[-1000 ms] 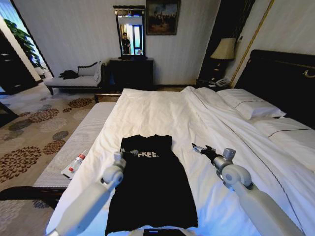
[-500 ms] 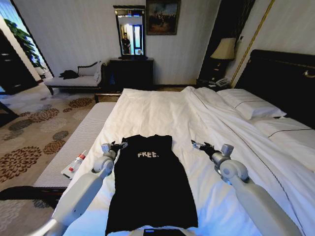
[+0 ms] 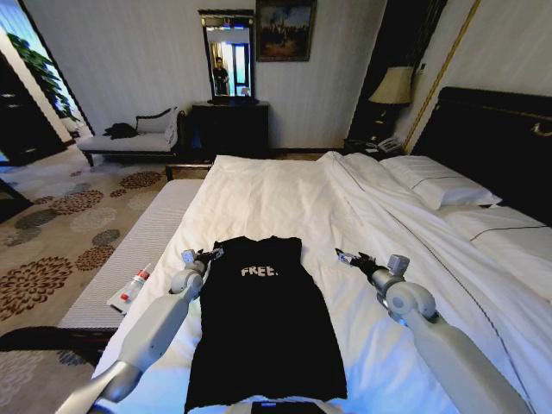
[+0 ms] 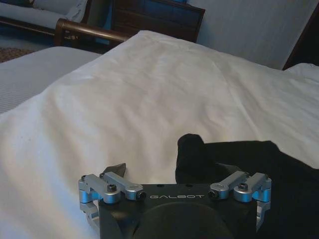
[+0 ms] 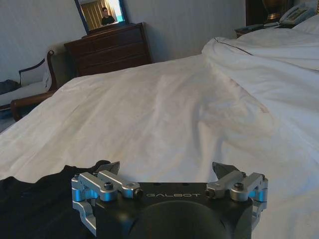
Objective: Fold the clothes on the bed.
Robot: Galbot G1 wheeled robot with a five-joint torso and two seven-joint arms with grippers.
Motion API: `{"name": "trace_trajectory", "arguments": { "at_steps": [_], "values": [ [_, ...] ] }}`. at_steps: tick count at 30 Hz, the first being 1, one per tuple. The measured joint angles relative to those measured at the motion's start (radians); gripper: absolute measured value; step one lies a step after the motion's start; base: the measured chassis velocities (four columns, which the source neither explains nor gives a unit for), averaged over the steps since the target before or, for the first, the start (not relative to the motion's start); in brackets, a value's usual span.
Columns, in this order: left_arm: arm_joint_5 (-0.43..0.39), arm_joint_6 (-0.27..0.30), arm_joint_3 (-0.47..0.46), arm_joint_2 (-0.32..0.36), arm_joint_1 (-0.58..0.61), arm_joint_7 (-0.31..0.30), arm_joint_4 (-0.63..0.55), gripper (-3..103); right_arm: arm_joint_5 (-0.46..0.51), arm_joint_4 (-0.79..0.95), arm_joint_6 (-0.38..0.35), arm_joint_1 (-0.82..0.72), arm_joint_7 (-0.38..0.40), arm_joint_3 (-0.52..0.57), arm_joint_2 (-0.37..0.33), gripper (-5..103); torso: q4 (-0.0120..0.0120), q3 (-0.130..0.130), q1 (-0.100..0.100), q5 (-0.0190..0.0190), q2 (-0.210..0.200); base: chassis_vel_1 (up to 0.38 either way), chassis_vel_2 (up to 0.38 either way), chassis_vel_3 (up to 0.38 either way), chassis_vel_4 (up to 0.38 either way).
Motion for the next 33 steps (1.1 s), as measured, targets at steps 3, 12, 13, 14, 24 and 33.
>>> {"name": "trace_trajectory", "arguments": {
  "at_steps": [3, 12, 13, 14, 24, 33],
  "values": [
    [0.021, -0.013, -0.001, -0.01, -0.009, 0.035, 0.03, 102, 0.001, -0.001, 0.0, -0.003, 0.0, 0.002, -0.002, 100, 0.0, 0.0, 0.0, 0.0001, 0.0, 0.0, 0.0, 0.0, 0.0],
    [0.028, -0.026, 0.006, -0.039, -0.029, 0.061, 0.051, 81, 0.006, -0.001, 0.0, -0.008, 0.0, 0.01, -0.01, 100, -0.0001, 0.0, 0.0, 0.0001, 0.0, 0.0, 0.0, 0.0, 0.0],
    [0.031, -0.028, 0.007, -0.045, -0.037, 0.061, 0.06, 78, 0.008, -0.001, 0.0, -0.008, 0.0, 0.011, -0.011, 100, -0.0002, 0.0, 0.0, 0.0001, 0.0, 0.0, 0.0, 0.0, 0.0],
    [0.031, -0.028, 0.007, -0.045, -0.037, 0.061, 0.06, 78, 0.008, -0.001, 0.0, -0.008, 0.0, 0.011, -0.011, 100, -0.0002, 0.0, 0.0, 0.0001, 0.0, 0.0, 0.0, 0.0, 0.0],
    [0.049, -0.032, 0.001, -0.068, -0.066, 0.061, 0.118, 46, 0.009, -0.003, 0.0, -0.005, -0.001, 0.014, -0.015, 100, 0.0, 0.0, 0.0, 0.0001, 0.0, 0.0, 0.0, 0.0, 0.0],
    [0.086, -0.04, -0.001, -0.081, -0.075, 0.084, 0.14, 19, 0.008, -0.021, 0.001, 0.013, -0.003, -0.002, -0.007, 100, -0.0001, 0.0, 0.0, 0.0, 0.0, 0.0, 0.0, 0.0, 0.0]
  ]
}}
